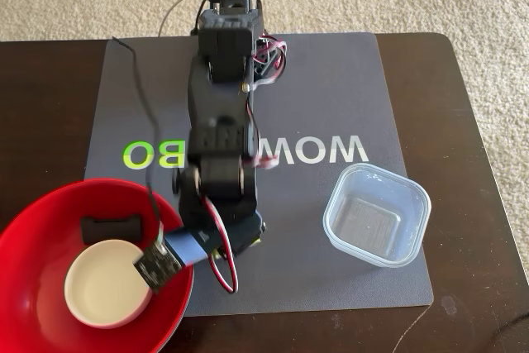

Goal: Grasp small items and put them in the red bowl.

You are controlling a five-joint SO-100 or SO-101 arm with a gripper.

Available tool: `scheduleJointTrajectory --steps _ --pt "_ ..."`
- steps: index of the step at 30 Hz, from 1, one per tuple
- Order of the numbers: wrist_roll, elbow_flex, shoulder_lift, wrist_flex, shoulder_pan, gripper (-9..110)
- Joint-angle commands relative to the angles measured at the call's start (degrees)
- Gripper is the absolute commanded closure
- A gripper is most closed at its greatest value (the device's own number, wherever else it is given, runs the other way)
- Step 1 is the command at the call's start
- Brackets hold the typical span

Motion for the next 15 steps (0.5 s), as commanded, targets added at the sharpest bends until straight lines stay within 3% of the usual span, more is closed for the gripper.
scheduleJointTrajectory --steps 1,7,11,15 --pt "-0.35 -0.70 13.97 0.44 -6.33 101" --pt "-0.09 -1.58 26.19 0.09 -7.91 101" --pt "1.14 -5.98 23.20 -0.09 5.19 101" --pt "2.37 -21.88 7.21 0.26 19.51 101"
